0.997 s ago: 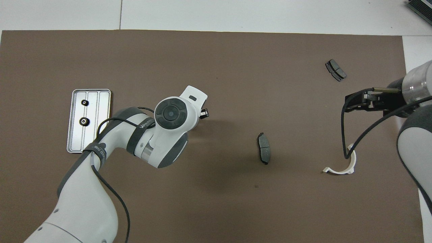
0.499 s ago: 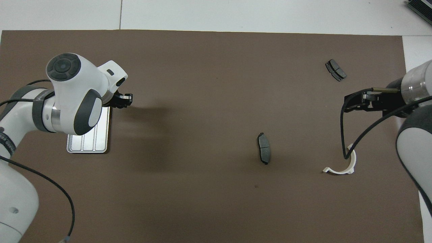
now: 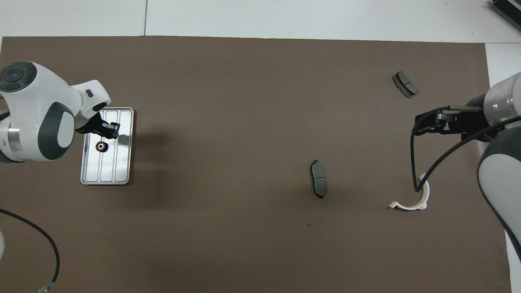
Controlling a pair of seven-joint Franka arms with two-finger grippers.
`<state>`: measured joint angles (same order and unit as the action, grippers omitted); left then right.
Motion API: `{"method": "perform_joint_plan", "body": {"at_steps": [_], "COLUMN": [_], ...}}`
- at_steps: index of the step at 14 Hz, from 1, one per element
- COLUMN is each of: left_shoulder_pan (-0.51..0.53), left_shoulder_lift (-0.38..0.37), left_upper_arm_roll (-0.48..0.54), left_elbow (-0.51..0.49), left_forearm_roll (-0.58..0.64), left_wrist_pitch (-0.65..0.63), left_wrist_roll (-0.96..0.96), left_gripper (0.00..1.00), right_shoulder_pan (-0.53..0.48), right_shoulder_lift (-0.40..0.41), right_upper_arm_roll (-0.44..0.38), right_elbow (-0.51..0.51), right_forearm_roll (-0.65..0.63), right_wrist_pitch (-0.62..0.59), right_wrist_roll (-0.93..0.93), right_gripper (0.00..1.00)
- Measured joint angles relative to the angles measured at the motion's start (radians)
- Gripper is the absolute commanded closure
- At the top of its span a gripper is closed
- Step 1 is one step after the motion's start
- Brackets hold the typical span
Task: Pick bearing gear from pile to tray
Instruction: 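Carry the third bearing with the left gripper over the tray, then lower the bearing into the tray and open the left gripper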
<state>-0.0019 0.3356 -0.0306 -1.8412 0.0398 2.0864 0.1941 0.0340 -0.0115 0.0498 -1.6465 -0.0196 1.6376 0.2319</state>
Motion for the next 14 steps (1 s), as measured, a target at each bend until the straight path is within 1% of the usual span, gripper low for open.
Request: {"method": "perform_joint_plan", "body": {"at_steps": [2,4,5,6,8,12,14], "left_shoulder_pan": [0.0,0.0,0.0,0.0,-0.001,-0.005,-0.004], "left_shoulder_lift": [0.0,-0.005,-0.012,-0.021,-0.041,-0.072,-0.092], "left_upper_arm_roll": [-0.008,-0.011,-0.011,-0.011,-0.011,-0.015,-0.012], "left_elbow": [0.001,0.008,0.017,0.037,0.109,0.32,0.377], "left_forearm_roll": [0.0,-0.021,-0.045,-0.067,-0.087,-0.088,-0.088], "left_wrist_pitch": [-0.002,-0.014,-0.03,-0.059,-0.146,-0.344,-0.422], "left_wrist_roll": [0.001,0.0,0.0,0.0,-0.01,-0.081,-0.088], "left_gripper": [0.36,0.24,0.1,0.0,0.0,0.0,0.0], "right_shoulder_pan": [0.0,0.0,0.0,0.0,0.0,0.0,0.0], "right_shoulder_lift": [0.0,0.0,0.0,0.0,0.0,0.0,0.0], "right_upper_arm_roll": [0.0,0.0,0.0,0.0,0.0,0.0,0.0], "right_elbow": [0.0,0.0,0.0,0.0,0.0,0.0,0.0], "right_forearm_roll": [0.0,0.0,0.0,0.0,0.0,0.0,0.0], "right_wrist_pitch": [0.0,0.0,0.0,0.0,0.0,0.0,0.0], "right_wrist_roll": [0.0,0.0,0.0,0.0,0.0,0.0,0.0], "right_gripper": [0.0,0.0,0.0,0.0,0.0,0.0,0.0]}}
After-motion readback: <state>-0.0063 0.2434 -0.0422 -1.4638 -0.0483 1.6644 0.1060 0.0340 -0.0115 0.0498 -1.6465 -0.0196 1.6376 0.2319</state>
